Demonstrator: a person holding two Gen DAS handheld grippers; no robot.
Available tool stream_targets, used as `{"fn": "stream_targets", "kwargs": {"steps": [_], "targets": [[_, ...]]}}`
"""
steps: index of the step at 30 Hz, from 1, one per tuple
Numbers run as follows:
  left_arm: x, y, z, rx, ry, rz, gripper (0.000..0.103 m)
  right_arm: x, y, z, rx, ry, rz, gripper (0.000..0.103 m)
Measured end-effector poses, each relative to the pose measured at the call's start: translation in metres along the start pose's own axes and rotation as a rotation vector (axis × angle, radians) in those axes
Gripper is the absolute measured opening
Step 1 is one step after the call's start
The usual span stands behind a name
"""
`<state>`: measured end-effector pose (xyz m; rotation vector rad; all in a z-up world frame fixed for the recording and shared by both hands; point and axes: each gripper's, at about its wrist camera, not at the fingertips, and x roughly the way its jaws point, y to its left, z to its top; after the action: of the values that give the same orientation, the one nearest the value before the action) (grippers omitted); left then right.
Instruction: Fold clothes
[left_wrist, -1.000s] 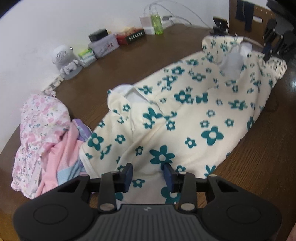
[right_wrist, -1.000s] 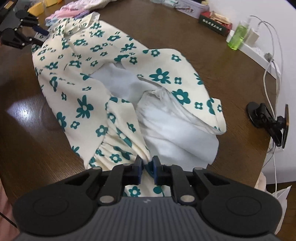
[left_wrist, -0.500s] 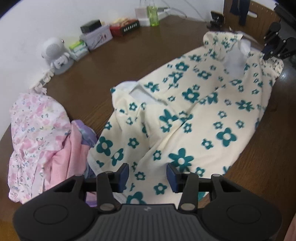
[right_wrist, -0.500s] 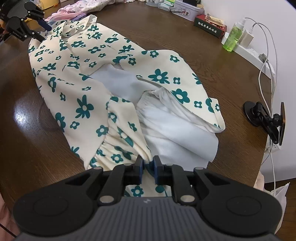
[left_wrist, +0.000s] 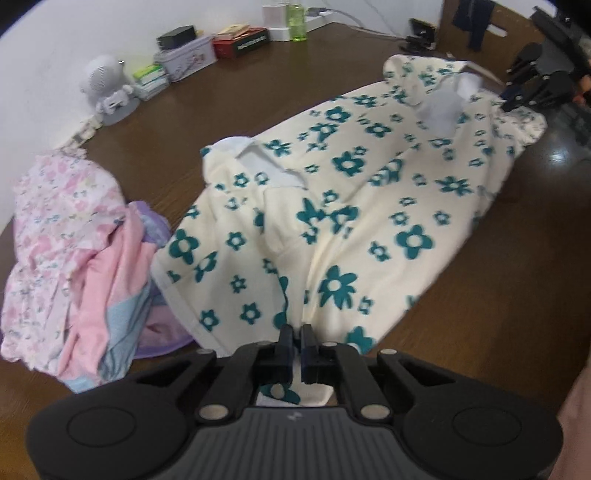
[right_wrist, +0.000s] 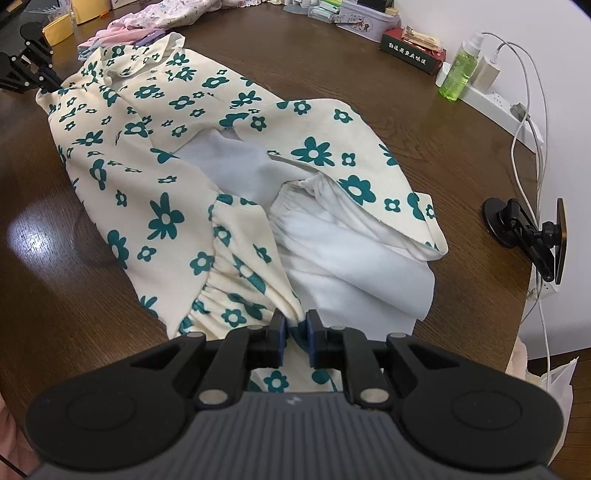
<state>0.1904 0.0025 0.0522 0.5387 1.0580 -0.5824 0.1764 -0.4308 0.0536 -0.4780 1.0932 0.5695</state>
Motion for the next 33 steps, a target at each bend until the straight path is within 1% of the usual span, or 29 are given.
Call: {"fn": "stream_targets", "kwargs": {"steps": [2,4,5,6,7,9,11,13,15,16,17,18,19,20,21,23,25,26,28,29,30,33], "targets": [[0.006,0.002,0.003,-0.026,-0.006,0.033,0.005,0.0,0.001,-0.001,0.003,-0.004,-0.005,0.013],[0.007,0.005,0.005,-0.047,-0.023,0.061,0.013,-0.001,0.003,-0.002,0.003,-0.01,-0.014,0.013],[0.005,0.005,0.006,-0.052,-0.04,0.085,0.015,-0.002,0.004,-0.003,0.005,-0.011,-0.017,0.013],[0.001,0.004,0.008,-0.053,-0.062,0.115,0.021,-0.005,0.005,-0.005,0.009,-0.013,-0.017,0.019],[-0.004,0.001,0.009,-0.049,-0.09,0.131,0.027,-0.012,0.005,-0.007,0.014,-0.027,-0.019,0.031],[-0.018,-0.007,0.01,-0.034,-0.157,0.144,0.031,-0.029,0.004,-0.013,0.034,-0.079,-0.025,0.048],[-0.029,-0.017,0.013,-0.01,-0.226,0.144,0.031,-0.045,0.006,-0.014,0.063,-0.148,-0.02,0.048],[-0.032,-0.034,0.019,0.038,-0.272,0.102,0.03,-0.058,0.014,-0.01,0.08,-0.223,-0.002,0.048],[-0.028,-0.054,0.027,0.096,-0.298,0.048,0.03,-0.061,0.036,0.0,0.048,-0.302,0.049,0.047],[-0.024,-0.063,0.031,0.124,-0.305,0.019,0.025,-0.058,0.05,0.007,0.023,-0.337,0.091,0.043],[-0.019,-0.072,0.036,0.15,-0.311,-0.01,0.022,-0.051,0.064,0.015,0.005,-0.353,0.118,0.041],[-0.012,-0.08,0.041,0.176,-0.314,-0.034,0.017,-0.044,0.078,0.022,-0.011,-0.365,0.141,0.036],[-0.006,-0.086,0.046,0.19,-0.316,-0.048,0.015,-0.032,0.093,0.031,-0.022,-0.369,0.149,0.027],[-0.001,-0.092,0.05,0.197,-0.318,-0.055,0.014,-0.022,0.104,0.038,-0.026,-0.371,0.158,0.023],[0.005,-0.096,0.053,0.196,-0.317,-0.055,0.013,-0.012,0.114,0.043,-0.021,-0.376,0.17,0.02],[0.018,-0.098,0.057,0.18,-0.312,-0.028,0.013,0.008,0.125,0.053,-0.006,-0.363,0.171,0.02],[0.027,-0.092,0.055,0.156,-0.304,0.042,0.013,0.026,0.128,0.055,-0.017,-0.328,0.097,0.02],[0.03,-0.087,0.052,0.134,-0.301,0.064,0.013,0.032,0.124,0.052,-0.012,-0.309,0.069,0.02],[0.032,-0.073,0.045,0.08,-0.298,0.083,0.014,0.032,0.104,0.04,0.053,-0.319,0.08,0.021],[0.033,-0.067,0.041,0.053,-0.296,0.092,0.014,0.03,0.095,0.034,0.078,-0.323,0.063,0.02],[0.035,-0.06,0.037,0.026,-0.294,0.102,0.014,0.028,0.086,0.028,0.102,-0.325,0.041,0.014],[0.035,-0.05,0.027,-0.015,-0.315,0.11,0.015,0.023,0.067,0.008,0.172,-0.296,-0.029,0.013]]}}
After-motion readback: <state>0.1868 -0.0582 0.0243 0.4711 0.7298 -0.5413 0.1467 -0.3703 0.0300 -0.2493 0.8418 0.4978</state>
